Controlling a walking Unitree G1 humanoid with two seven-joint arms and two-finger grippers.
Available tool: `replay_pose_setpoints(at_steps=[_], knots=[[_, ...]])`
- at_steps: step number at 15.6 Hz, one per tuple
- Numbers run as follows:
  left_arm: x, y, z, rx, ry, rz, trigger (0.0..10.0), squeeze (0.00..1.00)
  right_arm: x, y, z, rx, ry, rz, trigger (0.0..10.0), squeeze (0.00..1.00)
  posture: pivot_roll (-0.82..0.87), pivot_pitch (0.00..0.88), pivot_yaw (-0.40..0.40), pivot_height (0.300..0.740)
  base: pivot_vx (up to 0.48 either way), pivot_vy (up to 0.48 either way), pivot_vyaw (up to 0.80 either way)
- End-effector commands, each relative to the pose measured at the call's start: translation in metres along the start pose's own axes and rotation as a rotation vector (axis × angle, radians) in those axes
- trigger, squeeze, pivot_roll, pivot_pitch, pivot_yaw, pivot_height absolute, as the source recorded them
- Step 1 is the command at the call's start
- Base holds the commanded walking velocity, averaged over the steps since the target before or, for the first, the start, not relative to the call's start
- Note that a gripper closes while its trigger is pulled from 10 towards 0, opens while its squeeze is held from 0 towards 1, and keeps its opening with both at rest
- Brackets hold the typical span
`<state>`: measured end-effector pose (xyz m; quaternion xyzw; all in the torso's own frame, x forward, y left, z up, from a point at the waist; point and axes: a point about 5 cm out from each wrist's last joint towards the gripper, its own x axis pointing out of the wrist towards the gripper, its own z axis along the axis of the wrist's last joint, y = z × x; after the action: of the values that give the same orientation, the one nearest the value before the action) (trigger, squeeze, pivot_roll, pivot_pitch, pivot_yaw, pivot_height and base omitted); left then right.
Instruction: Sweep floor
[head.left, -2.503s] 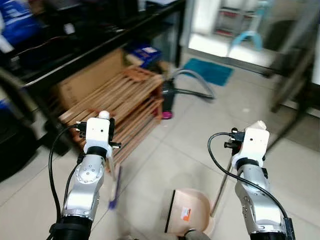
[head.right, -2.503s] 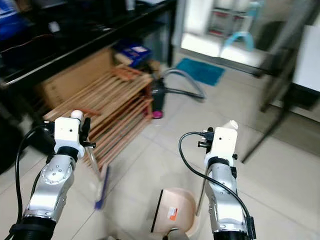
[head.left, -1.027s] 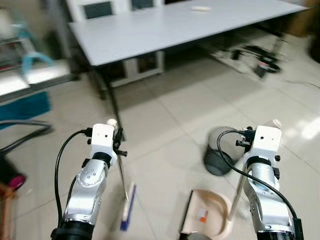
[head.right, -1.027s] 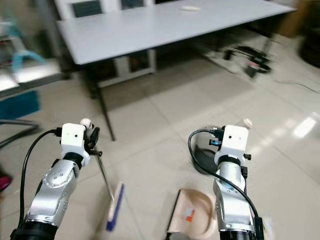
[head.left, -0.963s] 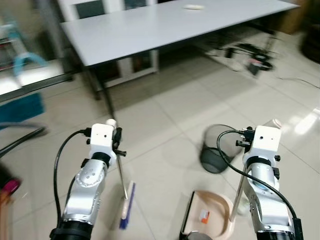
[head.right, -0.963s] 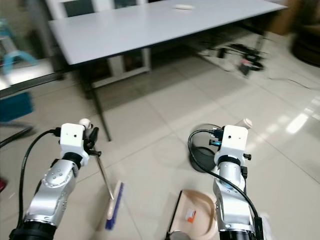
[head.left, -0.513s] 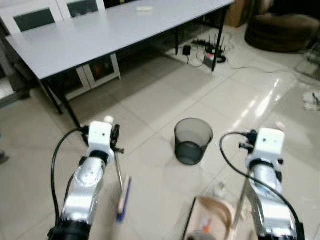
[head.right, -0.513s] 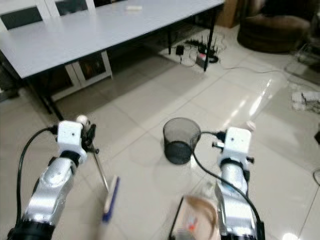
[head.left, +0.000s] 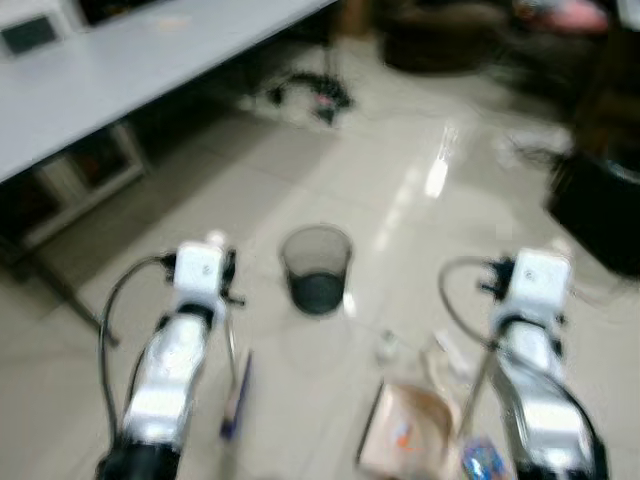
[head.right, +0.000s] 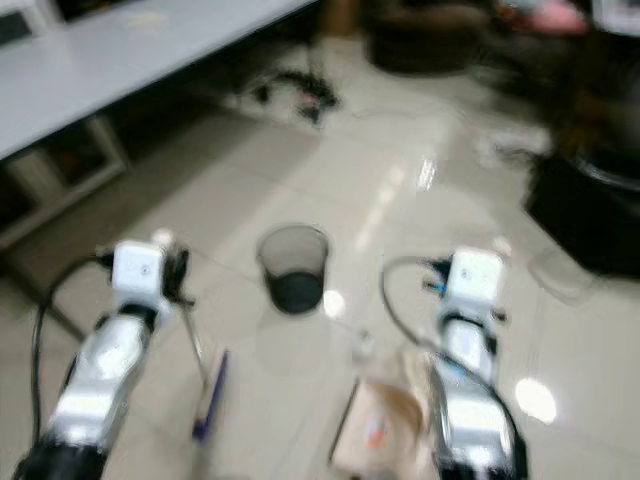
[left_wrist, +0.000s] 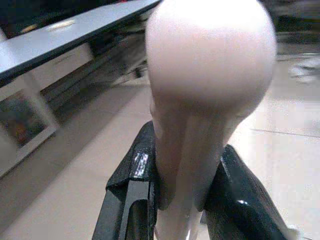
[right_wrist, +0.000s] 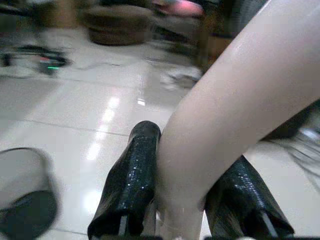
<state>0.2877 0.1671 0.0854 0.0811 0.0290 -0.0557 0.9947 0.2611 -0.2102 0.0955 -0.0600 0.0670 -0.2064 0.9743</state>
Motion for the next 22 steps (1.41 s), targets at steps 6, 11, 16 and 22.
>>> replay_pose_setpoints(at_steps=[6, 11, 16, 22], knots=[[0.003, 0.004, 0.014, -0.018, -0.075, 0.006, 10.0, 0.0, -0.001, 0.0, 0.014, 0.012, -0.056, -0.017, 10.0, 0.0, -0.04, 0.008, 0.066, 0.74, 0.0, 0.0, -0.78], [0.005, 0.005, 0.016, -0.003, -0.079, 0.003, 10.0, 0.0, -0.002, -0.003, 0.014, 0.018, -0.053, -0.038, 10.0, 0.0, -0.04, 0.001, 0.072, 0.74, 0.0, 0.0, -0.78], [0.005, 0.0, 0.019, -0.019, -0.109, -0.033, 10.0, 0.0, -0.002, -0.005, 0.014, 0.018, -0.057, -0.05, 10.0, 0.0, -0.04, 0.0, 0.076, 0.74, 0.0, 0.0, -0.78], [0.007, -0.001, 0.026, -0.031, -0.144, -0.059, 10.0, 0.0, -0.002, -0.009, 0.015, -0.033, -0.075, -0.058, 10.0, 0.0, -0.05, 0.0, 0.081, 0.74, 0.137, 0.0, -0.69]])
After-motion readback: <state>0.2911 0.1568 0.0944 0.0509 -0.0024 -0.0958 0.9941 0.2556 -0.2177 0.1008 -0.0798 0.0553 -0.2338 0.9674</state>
